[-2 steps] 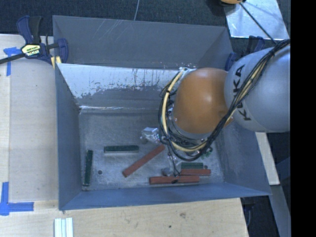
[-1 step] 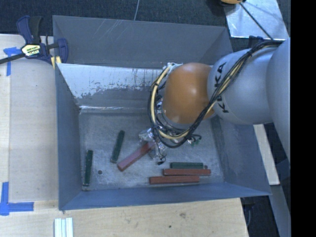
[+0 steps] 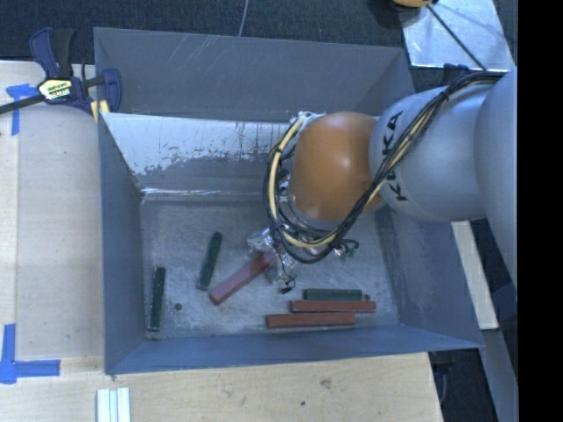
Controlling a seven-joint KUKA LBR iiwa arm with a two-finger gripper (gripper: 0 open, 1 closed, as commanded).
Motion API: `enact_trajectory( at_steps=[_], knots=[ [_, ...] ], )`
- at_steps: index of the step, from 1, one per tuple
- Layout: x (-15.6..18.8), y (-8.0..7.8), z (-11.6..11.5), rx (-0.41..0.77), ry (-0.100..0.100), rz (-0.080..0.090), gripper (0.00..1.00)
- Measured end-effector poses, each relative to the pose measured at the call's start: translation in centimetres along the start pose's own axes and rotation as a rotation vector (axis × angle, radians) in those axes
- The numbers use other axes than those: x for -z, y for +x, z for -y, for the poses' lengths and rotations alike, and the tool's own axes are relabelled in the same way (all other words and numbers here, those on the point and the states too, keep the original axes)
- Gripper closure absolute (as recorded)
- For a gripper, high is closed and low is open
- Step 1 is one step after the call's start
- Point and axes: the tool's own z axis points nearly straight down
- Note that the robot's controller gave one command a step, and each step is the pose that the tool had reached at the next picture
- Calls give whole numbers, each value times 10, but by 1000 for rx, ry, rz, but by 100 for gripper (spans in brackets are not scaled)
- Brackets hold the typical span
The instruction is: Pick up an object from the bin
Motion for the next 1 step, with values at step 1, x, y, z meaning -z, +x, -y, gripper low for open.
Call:
enact_trajectory(
  at_steps=[1],
  knots=[
    [202, -15, 17, 43, -1, -2, 100]
  ],
)
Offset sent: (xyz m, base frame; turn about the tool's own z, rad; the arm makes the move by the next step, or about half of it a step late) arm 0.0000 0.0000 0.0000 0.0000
